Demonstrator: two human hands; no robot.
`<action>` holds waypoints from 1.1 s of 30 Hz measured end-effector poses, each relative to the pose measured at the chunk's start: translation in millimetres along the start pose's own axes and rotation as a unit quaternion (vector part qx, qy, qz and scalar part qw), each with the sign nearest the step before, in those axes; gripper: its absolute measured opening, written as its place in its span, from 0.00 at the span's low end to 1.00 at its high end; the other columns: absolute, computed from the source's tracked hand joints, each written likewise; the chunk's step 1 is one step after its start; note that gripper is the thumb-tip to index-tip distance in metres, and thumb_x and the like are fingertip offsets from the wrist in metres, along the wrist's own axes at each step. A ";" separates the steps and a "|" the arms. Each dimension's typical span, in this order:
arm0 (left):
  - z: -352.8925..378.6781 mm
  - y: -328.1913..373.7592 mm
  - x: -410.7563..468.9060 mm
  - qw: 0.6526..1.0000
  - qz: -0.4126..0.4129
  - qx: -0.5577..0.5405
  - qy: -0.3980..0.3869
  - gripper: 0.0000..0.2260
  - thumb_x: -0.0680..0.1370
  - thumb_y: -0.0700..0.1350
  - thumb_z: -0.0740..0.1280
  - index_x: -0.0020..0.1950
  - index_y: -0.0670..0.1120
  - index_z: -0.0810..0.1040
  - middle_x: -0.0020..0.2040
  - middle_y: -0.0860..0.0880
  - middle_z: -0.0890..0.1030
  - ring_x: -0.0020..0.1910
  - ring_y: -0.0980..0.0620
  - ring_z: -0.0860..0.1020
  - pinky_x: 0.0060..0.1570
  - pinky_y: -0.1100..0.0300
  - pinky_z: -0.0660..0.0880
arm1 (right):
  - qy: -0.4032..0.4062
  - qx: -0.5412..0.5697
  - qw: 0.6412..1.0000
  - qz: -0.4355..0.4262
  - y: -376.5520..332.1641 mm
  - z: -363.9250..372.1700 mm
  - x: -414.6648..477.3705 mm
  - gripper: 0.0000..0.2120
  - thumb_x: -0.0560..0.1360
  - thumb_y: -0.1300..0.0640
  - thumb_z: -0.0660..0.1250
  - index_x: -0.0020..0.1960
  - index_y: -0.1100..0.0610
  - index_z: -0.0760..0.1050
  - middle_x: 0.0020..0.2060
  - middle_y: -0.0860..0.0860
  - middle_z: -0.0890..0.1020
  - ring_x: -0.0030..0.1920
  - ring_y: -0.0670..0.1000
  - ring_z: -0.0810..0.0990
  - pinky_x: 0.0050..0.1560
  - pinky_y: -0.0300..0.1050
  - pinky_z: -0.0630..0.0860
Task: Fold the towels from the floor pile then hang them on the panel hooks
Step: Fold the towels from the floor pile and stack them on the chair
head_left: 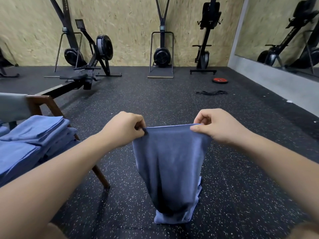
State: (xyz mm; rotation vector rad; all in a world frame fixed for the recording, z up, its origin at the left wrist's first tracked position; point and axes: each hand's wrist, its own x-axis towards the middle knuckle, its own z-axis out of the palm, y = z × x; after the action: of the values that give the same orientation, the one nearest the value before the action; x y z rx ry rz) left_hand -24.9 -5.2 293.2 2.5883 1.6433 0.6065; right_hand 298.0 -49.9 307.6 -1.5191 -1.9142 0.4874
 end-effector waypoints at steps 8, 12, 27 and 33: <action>11.6 -39.6 1.9 0.998 -0.058 -0.008 -0.023 0.03 0.79 0.47 0.73 0.48 0.55 0.85 0.40 0.57 0.84 0.43 0.52 0.81 0.43 0.58 0.72 | 0.039 -0.080 0.995 0.033 27.3 -3.8 6.1 0.10 0.77 0.48 0.76 0.41 0.51 0.81 0.36 0.47 0.83 0.38 0.47 0.79 0.38 0.45 0.70; 5.5 -43.2 1.3 0.991 -0.102 -0.081 0.025 0.07 0.81 0.51 0.73 0.43 0.55 0.83 0.38 0.57 0.83 0.37 0.57 0.80 0.36 0.61 0.72 | 0.020 -0.133 0.990 0.049 37.0 -8.0 5.4 0.09 0.77 0.50 0.76 0.42 0.51 0.80 0.38 0.47 0.83 0.40 0.46 0.79 0.39 0.45 0.70; -12.9 -28.7 3.0 0.950 -0.163 -0.204 0.170 0.07 0.82 0.51 0.73 0.45 0.51 0.83 0.38 0.53 0.85 0.37 0.55 0.81 0.38 0.62 0.73 | 0.028 0.205 0.975 0.078 9.1 -28.5 -5.7 0.02 0.81 0.62 0.73 0.52 0.58 0.80 0.30 0.52 0.80 0.29 0.50 0.77 0.31 0.46 0.73; -27.6 21.1 -4.0 0.918 -0.130 -0.340 0.156 0.08 0.81 0.50 0.74 0.46 0.48 0.85 0.38 0.51 0.87 0.34 0.58 0.80 0.39 0.59 0.75 | -0.125 0.406 0.902 0.070 -27.1 -28.9 -20.7 0.07 0.82 0.66 0.65 0.51 0.57 0.80 0.42 0.57 0.84 0.37 0.51 0.85 0.35 0.41 0.78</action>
State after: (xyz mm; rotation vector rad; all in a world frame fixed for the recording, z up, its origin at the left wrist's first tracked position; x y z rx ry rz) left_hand -17.2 -23.4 322.1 1.8104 1.4439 1.3326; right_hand 300.7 -79.7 340.8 -1.0523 -1.4567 1.3992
